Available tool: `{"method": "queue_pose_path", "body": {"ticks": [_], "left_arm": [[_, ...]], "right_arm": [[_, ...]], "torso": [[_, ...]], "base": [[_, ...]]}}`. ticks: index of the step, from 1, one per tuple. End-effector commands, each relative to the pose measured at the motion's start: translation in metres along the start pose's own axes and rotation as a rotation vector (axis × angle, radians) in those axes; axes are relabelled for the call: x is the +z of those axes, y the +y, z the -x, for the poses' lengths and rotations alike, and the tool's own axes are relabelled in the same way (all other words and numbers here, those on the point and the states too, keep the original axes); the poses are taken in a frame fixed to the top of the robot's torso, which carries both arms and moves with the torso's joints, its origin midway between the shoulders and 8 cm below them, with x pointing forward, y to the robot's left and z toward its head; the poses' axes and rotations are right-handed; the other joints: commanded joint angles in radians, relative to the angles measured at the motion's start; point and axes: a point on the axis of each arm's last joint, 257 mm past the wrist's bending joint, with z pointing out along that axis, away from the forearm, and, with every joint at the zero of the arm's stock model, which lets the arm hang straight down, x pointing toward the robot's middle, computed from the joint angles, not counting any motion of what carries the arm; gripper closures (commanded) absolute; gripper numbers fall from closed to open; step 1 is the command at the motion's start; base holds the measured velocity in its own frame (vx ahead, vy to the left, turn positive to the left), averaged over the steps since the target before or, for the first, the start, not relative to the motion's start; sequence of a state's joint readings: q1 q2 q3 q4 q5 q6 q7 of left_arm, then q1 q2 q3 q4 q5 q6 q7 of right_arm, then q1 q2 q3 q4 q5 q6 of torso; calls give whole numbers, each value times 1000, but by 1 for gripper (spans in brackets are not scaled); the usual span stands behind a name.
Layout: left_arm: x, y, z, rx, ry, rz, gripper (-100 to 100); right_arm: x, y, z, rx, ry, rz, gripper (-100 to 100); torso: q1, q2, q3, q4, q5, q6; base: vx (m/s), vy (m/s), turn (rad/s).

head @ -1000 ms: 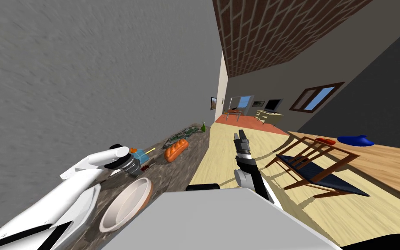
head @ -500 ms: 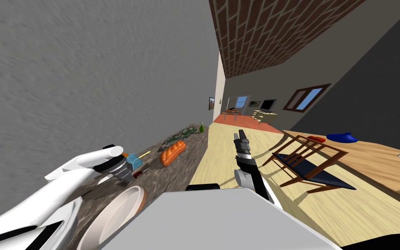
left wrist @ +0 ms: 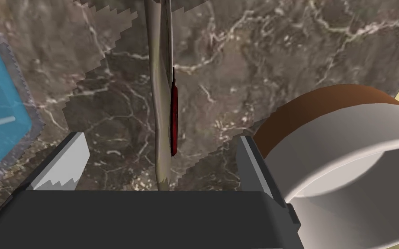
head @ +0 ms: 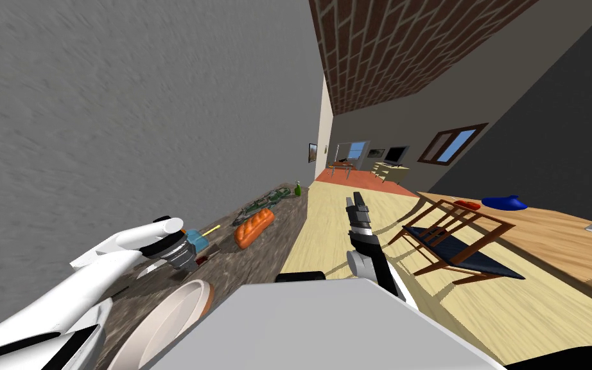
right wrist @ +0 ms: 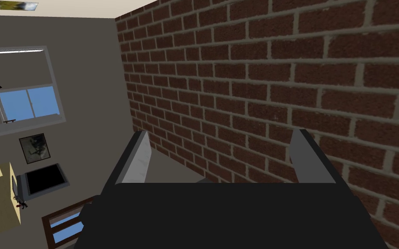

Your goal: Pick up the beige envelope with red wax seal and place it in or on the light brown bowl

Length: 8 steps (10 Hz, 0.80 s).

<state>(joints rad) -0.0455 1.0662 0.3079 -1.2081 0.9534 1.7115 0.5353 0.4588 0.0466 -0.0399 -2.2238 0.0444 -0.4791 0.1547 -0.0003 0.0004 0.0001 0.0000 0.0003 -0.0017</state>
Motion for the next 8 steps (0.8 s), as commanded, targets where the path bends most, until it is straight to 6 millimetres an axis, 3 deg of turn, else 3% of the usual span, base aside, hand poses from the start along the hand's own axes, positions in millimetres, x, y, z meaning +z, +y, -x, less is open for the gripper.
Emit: {"method": "queue_pose_path", "body": {"ticks": [1, 2, 6, 7, 8], "left_arm": [[0, 0, 0, 0, 0, 0, -100], [1, 0, 0, 0, 1, -1, 100], [1, 0, 0, -1, 1, -1, 100], [1, 0, 0, -1, 1, -1, 0], [-14, 0, 0, 1, 0, -2, 100]], "right_arm": [[0, 0, 0, 0, 0, 0, 0], [0, 0, 0, 0, 0, 0, 0], [0, 0, 0, 0, 0, 0, 0], [0, 0, 0, 0, 0, 0, 0], [0, 0, 0, 0, 0, 0, 0]], "torso": [[0, 0, 0, 0, 0, 0], [0, 0, 0, 0, 0, 0], [1, 0, 0, 0, 0, 0], [1, 0, 0, 0, 0, 0], [1, 0, 0, 0, 0, 0]], "base": [[0, 0, 0], [0, 0, 0], [0, 0, 0], [0, 0, 0], [-1, -3, 21]]}}
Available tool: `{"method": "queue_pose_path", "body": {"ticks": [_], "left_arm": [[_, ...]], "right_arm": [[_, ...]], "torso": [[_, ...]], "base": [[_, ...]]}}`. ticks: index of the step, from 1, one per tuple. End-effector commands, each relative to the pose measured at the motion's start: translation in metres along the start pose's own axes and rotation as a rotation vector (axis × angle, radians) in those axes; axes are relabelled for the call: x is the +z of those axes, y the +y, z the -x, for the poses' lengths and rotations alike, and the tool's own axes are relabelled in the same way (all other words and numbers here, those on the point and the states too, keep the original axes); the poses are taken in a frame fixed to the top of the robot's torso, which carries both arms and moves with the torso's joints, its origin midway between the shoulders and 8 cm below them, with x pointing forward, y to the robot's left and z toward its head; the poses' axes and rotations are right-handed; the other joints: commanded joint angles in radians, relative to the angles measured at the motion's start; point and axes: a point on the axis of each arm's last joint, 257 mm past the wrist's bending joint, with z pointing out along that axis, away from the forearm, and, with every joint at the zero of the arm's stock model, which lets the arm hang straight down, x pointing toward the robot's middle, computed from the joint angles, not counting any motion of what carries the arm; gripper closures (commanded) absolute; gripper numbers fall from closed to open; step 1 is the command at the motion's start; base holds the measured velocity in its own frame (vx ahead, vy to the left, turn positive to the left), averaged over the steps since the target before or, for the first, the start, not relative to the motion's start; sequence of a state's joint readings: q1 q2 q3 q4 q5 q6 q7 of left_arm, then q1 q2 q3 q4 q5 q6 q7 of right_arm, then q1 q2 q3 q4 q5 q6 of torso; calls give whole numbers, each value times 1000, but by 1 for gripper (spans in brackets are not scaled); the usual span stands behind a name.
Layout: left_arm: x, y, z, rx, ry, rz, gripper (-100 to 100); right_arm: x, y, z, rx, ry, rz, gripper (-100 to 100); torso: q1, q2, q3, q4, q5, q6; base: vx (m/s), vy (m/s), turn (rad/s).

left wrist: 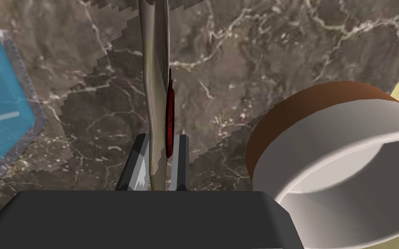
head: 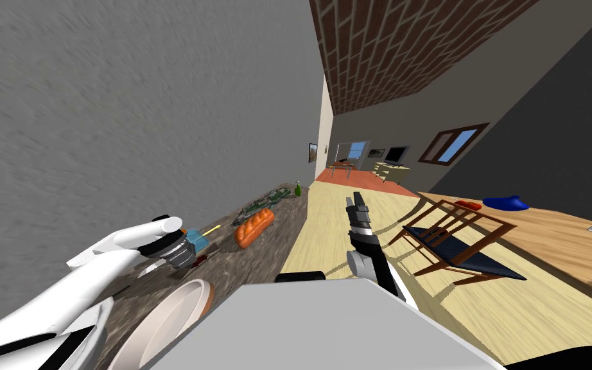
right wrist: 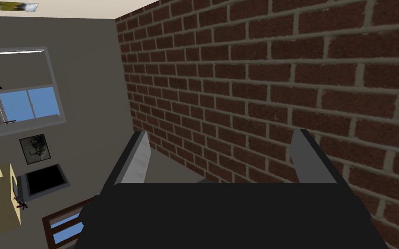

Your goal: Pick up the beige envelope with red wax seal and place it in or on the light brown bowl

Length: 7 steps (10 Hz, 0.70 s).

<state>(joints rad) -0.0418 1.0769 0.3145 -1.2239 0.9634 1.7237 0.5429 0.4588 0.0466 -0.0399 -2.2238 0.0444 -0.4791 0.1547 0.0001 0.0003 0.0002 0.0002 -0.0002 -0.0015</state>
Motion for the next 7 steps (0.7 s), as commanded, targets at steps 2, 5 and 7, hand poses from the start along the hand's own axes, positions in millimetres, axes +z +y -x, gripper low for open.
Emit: {"method": "queue_pose_path", "body": {"ticks": [2, 5, 7], "left_arm": [[-2, 0, 0, 0, -1, 1, 0], [-42, -11, -20, 26, 38, -18, 100], [-66, -17, -32, 41, 64, -33, 100]], "right_arm": [[0, 0, 0, 0, 0, 0, 0], [0, 0, 0, 0, 0, 0, 0], [0, 0, 0, 0, 0, 0, 0]], "torso": [[0, 0, 0, 0, 1, 0], [-7, 0, 0, 0, -1, 0], [-8, 1, 1, 0, -2, 0]], "base": [[0, 0, 0], [-7, -81, 62], [-11, -90, 74]]}}
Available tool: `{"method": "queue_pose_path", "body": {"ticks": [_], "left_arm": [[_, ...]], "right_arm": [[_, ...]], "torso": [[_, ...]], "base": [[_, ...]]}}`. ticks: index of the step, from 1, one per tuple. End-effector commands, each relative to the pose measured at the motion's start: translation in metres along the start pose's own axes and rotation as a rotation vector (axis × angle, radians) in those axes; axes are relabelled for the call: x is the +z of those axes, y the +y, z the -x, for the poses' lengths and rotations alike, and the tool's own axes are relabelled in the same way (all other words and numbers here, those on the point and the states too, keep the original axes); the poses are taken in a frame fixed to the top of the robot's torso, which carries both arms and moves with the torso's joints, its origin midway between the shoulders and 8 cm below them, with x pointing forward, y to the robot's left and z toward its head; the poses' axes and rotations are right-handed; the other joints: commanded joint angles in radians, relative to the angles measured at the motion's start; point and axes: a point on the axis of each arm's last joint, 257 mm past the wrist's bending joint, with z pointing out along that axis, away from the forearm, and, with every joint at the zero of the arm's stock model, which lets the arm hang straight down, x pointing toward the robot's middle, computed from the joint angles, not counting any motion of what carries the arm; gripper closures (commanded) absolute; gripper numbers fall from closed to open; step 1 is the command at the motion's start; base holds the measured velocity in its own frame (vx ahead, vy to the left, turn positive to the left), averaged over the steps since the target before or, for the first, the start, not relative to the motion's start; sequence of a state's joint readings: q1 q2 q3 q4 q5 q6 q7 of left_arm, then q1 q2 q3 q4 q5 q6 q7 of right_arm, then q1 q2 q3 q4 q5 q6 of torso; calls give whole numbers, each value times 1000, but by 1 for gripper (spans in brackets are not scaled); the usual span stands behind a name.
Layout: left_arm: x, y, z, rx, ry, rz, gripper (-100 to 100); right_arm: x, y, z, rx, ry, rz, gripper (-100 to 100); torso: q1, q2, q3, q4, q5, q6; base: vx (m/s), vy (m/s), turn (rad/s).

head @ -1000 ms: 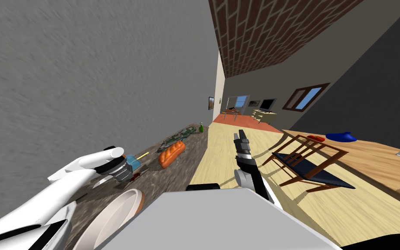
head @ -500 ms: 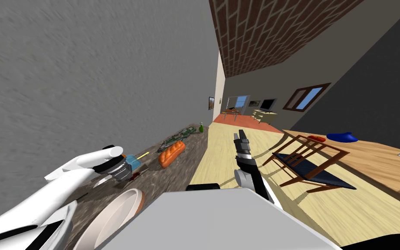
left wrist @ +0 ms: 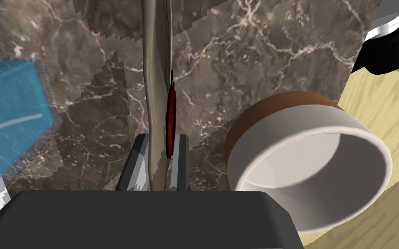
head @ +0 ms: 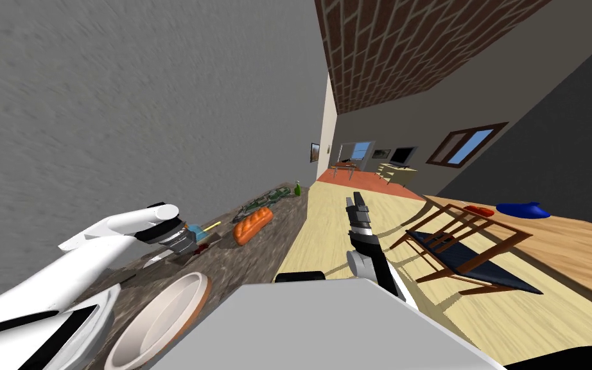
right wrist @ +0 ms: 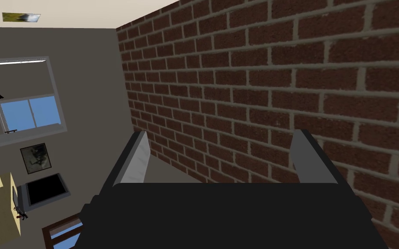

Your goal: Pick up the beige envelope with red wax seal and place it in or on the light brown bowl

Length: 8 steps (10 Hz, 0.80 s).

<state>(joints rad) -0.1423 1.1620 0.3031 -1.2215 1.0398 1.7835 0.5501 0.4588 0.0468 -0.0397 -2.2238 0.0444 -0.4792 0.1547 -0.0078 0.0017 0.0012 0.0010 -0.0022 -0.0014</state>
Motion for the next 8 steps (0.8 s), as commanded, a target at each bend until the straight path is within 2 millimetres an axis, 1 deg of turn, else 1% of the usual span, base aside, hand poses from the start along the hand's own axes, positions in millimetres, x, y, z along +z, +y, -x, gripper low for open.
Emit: {"method": "queue_pose_path", "body": {"ticks": [1, 3, 5, 6, 8], "left_arm": [[-20, -5, -10, 12, 23, -17, 100], [-41, -13, -24, 24, 62, -52, 100], [-57, -18, -35, 29, 94, -88, 100], [-63, -18, -37, 29, 102, -99, 100], [-71, -15, -38, 29, 107, -109, 100]], "right_arm": [[0, 0, 0, 0, 0, 0, 0], [0, 0, 0, 0, 0, 0, 0], [0, 0, 0, 0, 0, 0, 0], [0, 0, 0, 0, 0, 0, 0], [0, 0, 0, 0, 0, 0, 0]], "torso": [[0, 0, 0, 0, 0, 0], [0, 1, 0, 0, 0, 0], [-1, 4, 3, 2, -1, -1], [-1, 5, 3, 2, 0, -1], [2, 7, 5, 2, 0, -2]], "base": [[-15, -90, 66], [-33, -96, 85], [-66, -89, 67], [-89, -73, 58], [-84, -32, 16]]}}
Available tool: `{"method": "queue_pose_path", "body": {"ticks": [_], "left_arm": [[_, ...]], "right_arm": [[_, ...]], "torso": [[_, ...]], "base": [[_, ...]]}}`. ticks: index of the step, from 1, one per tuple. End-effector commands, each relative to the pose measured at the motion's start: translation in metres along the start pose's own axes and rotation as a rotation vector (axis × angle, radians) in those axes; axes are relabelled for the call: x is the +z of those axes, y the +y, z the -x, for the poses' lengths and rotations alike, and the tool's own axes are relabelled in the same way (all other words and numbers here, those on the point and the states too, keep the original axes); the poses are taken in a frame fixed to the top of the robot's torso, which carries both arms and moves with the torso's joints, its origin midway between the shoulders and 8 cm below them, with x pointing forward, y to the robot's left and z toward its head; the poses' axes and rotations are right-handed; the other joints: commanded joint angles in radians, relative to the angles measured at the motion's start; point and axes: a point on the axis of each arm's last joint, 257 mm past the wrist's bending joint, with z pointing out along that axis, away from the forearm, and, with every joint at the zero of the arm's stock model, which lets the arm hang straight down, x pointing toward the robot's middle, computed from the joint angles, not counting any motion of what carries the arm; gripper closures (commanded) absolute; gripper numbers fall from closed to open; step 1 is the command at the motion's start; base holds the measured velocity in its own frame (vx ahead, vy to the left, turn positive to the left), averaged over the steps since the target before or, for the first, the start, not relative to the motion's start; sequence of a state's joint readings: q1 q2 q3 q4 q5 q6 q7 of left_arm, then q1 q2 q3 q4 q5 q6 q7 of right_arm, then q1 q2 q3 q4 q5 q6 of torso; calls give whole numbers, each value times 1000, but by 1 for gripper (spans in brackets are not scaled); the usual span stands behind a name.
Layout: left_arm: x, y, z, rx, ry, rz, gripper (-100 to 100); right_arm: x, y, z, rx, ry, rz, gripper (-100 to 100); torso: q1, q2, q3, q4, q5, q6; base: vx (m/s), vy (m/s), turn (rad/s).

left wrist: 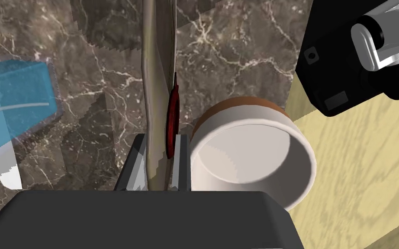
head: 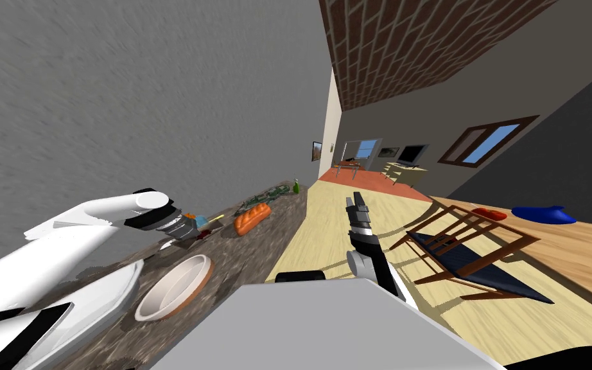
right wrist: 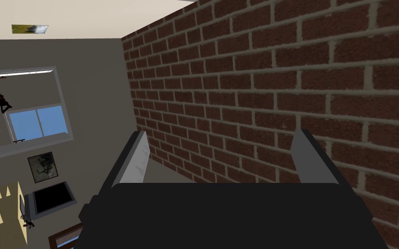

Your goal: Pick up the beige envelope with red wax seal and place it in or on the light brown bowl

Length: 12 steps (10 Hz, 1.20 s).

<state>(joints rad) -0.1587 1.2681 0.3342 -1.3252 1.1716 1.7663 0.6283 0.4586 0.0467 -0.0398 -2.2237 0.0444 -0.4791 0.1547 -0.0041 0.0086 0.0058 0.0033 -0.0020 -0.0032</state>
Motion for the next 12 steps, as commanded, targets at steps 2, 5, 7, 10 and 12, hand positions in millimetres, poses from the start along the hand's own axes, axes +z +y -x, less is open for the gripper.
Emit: {"method": "queue_pose_path", "body": {"ticks": [2, 5, 7, 10, 12], "left_arm": [[-8, 4, 0, -2, -1, -7, 100], [-20, 22, 8, -1, -40, 23, 100], [-24, 33, 17, -1, -74, 55, 100], [-28, 48, 28, -1, -122, 103, 100], [-30, 54, 34, -2, -144, 125, 100]], "right_arm": [[0, 0, 0, 0, 0, 0, 0], [0, 0, 0, 0, 0, 0, 0], [0, 0, 0, 0, 0, 0, 0], [0, 0, 0, 0, 0, 0, 0], [0, 0, 0, 0, 0, 0, 0]], "torso": [[1, -1, -1, 0, 0, 0], [2, -2, -2, -1, 0, 0], [3, -1, -1, -1, 0, 0], [2, -5, -3, -2, 0, 1], [2, -6, -4, -2, 1, 1]], "base": [[-52, 3, 12], [-53, 11, 0], [-49, 14, -2], [-16, 4, -1], [-3, 2, -2]]}}
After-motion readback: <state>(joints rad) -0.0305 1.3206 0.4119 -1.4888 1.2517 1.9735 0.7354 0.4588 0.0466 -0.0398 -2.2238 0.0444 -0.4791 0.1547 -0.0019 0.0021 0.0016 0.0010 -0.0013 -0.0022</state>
